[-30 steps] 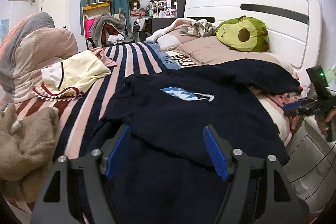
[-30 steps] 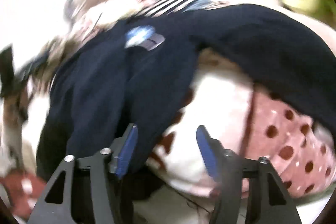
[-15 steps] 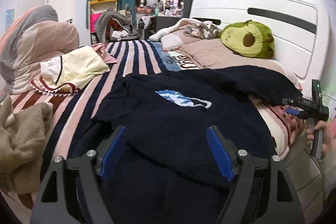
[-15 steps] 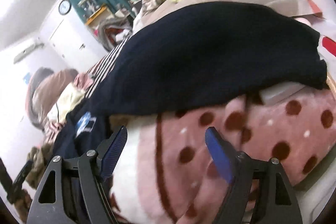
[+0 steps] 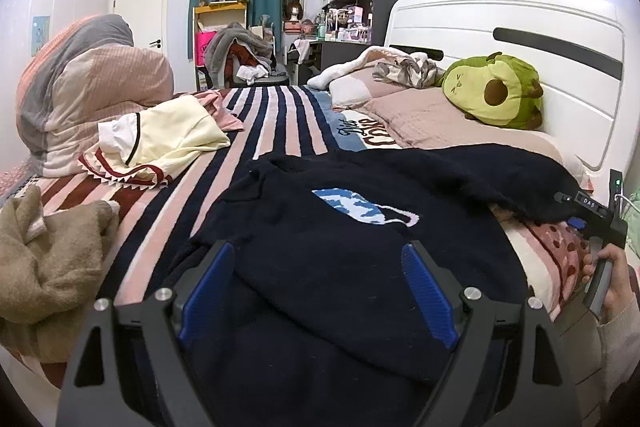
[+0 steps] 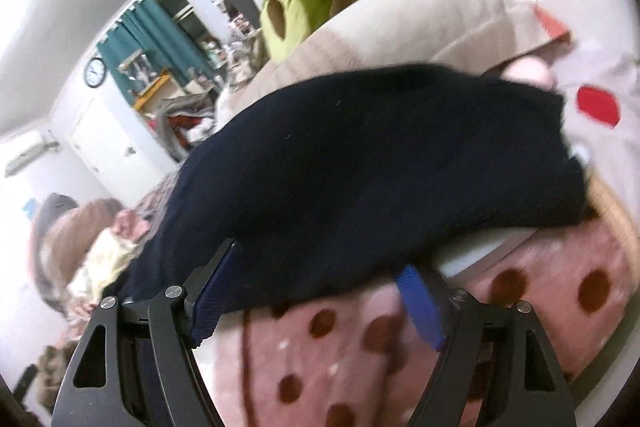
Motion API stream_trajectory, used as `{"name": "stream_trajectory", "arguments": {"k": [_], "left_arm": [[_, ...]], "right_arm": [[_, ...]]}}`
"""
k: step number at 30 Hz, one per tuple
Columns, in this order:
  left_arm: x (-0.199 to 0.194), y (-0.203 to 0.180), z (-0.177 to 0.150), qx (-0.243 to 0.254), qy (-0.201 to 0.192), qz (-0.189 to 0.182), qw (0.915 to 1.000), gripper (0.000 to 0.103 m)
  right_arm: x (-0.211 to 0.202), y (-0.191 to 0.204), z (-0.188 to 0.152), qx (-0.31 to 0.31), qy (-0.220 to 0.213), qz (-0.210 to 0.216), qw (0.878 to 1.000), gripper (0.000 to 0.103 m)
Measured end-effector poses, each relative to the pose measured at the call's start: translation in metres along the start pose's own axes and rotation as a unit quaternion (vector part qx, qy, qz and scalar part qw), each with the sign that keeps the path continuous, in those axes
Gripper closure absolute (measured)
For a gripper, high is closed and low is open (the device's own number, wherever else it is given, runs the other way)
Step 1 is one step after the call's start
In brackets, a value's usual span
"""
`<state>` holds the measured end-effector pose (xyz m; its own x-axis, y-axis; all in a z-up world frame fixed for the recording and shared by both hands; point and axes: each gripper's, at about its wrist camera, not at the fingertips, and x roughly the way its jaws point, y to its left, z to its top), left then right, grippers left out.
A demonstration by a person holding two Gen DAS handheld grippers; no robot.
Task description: Fold small clothes
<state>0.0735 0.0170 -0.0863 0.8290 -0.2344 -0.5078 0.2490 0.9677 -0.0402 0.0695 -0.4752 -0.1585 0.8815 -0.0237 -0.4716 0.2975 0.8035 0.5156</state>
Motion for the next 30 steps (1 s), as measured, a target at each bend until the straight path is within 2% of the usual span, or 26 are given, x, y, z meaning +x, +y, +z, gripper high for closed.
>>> {"name": "stream_trajectory", "arguments": {"k": [4,7,9,10,11,12,13,16,21,25,30], "left_arm": [[0.004,0.001,-0.001,-0.001,0.002,0.0,1.0,0.02],[0.006,0.0,-0.002,-0.001,0.004,-0.002,1.0,0.02],[0.007,0.0,-0.002,-0.003,0.003,-0.005,1.0,0.02],[0.007,0.0,-0.003,-0.003,0.002,-0.006,1.0,0.02],[0.007,0.0,-0.003,-0.002,0.002,-0.005,1.0,0.02],[0.007,0.0,-0.003,-0.001,0.002,-0.002,1.0,0.02],[0.007,0.0,-0.004,0.0,0.002,-0.001,1.0,0.02],[0.007,0.003,-0.005,0.0,0.002,0.004,1.0,0.02],[0.002,0.01,-0.006,-0.005,-0.006,0.006,1.0,0.02],[-0.007,0.017,-0.008,-0.016,-0.018,0.003,0.9997,0.02],[-0.023,0.034,-0.013,-0.028,-0.035,0.004,0.999,0.02]], "right_arm": [[-0.007,-0.004,0.002,-0.005,-0.021,-0.013,1.0,0.033],[-0.005,-0.007,0.007,-0.008,-0.02,-0.007,1.0,0.045],[0.0,-0.008,0.01,-0.013,-0.018,-0.011,1.0,0.056],[0.003,-0.009,0.011,-0.015,-0.016,-0.019,1.0,0.068],[0.006,-0.01,0.01,-0.017,-0.011,-0.031,0.999,0.087],[0.009,-0.01,0.01,-0.019,-0.008,-0.044,0.999,0.096],[0.009,-0.009,0.009,-0.022,-0.009,-0.051,0.998,0.098],[-0.006,-0.001,0.005,-0.035,-0.04,-0.033,0.998,0.1],[-0.039,0.03,0.006,-0.077,-0.08,0.02,0.994,0.1],[-0.063,0.07,0.005,-0.122,-0.099,0.075,0.985,0.101],[-0.077,0.137,-0.003,-0.175,-0.094,0.172,0.965,0.101]]}}
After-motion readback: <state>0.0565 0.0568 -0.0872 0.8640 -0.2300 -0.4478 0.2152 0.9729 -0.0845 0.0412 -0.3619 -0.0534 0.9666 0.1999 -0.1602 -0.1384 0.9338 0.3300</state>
